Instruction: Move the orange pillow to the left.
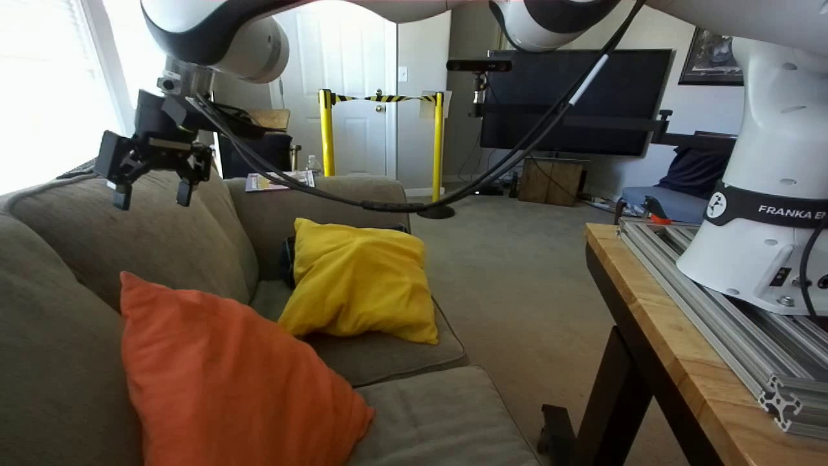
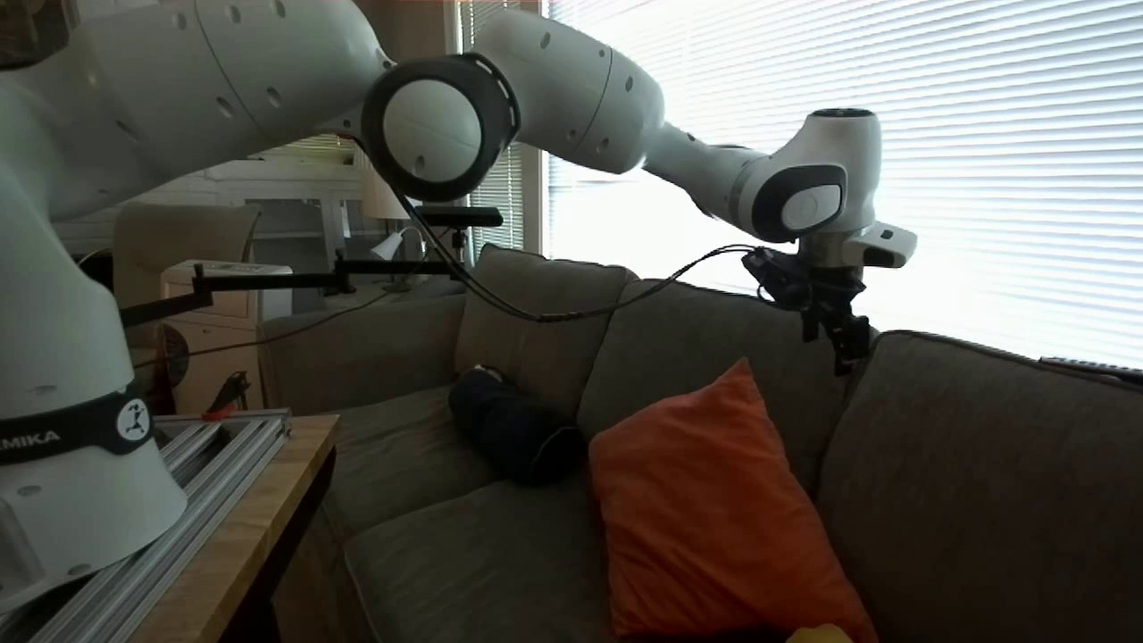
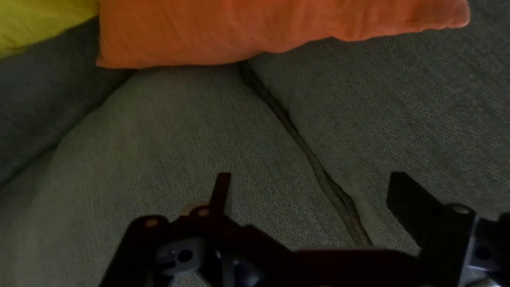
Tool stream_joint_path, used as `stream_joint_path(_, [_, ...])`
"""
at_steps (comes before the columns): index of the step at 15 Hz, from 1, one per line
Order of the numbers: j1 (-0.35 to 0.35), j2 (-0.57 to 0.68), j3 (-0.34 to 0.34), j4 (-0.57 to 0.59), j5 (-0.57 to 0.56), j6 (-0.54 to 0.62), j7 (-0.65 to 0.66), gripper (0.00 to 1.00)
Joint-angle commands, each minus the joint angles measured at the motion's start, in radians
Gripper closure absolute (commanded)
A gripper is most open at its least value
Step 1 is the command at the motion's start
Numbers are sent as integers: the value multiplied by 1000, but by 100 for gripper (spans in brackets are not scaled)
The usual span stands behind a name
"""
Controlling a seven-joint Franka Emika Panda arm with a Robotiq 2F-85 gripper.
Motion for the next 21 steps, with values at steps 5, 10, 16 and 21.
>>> stream_joint_path(5, [-31,95,28,74,84,-189,239,0])
stream_joint_path(10, [-33,165,85,118,189,-204,354,0])
stream_joint_path(16, [-26,255,134,181,259,-161,439,15])
stream_joint_path(21, [-22,308,134,249,240,-169,448,56])
